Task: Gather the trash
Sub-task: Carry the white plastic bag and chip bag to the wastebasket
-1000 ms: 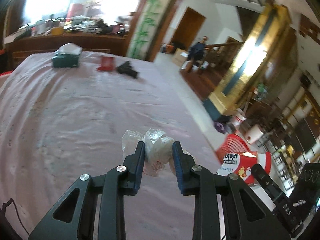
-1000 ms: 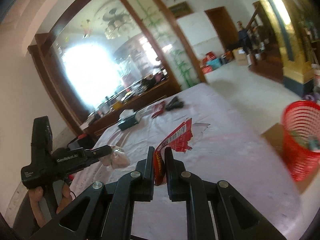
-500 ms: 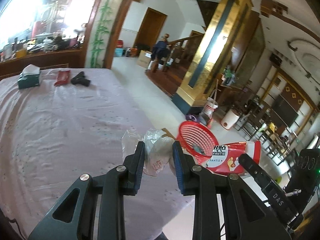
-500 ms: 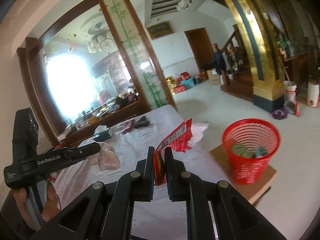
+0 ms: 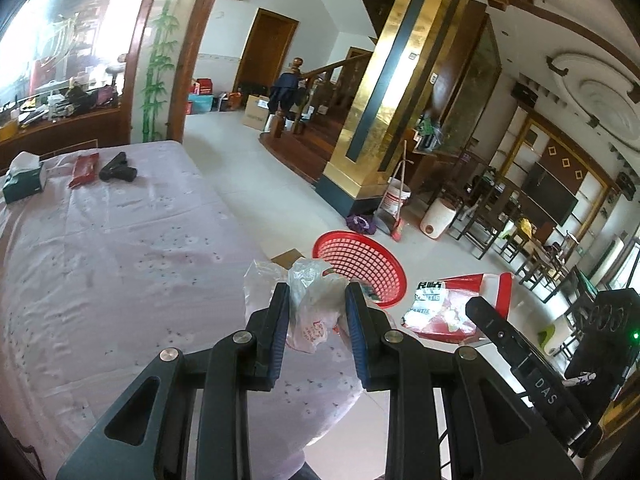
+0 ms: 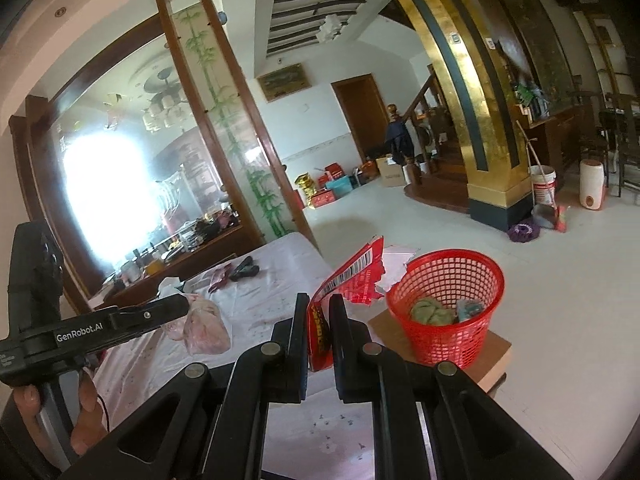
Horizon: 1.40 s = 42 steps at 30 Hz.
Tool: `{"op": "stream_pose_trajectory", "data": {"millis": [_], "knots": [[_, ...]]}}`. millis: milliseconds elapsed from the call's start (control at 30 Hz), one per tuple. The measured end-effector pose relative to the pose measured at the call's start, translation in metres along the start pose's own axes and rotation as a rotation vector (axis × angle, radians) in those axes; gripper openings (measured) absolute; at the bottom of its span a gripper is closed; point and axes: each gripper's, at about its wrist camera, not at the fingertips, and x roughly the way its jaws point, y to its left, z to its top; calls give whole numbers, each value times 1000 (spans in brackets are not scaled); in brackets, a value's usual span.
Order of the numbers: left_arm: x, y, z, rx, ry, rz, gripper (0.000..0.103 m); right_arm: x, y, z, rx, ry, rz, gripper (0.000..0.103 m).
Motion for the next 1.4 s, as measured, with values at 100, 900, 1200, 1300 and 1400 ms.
{"op": "stream_pose_trajectory", "data": {"millis": [100,900,1200,1300,1400], "knots": [[3,-6,1,7,2,-6,27,-4,-1,2,0,-9,-4,10],[33,-34,16,70,19,-56,27,-12,-8,15,22,-56,-74,11],[51,-35,24,61,34,-63,27,-9,-18,19,52,-71,-95,11],[59,-38,27,65,36,-71,27,-7,-23,22,57,-71,-104,11],[73,-41,30,62,48,-104,27,-4,-29,24,64,-70,-113,11]]}}
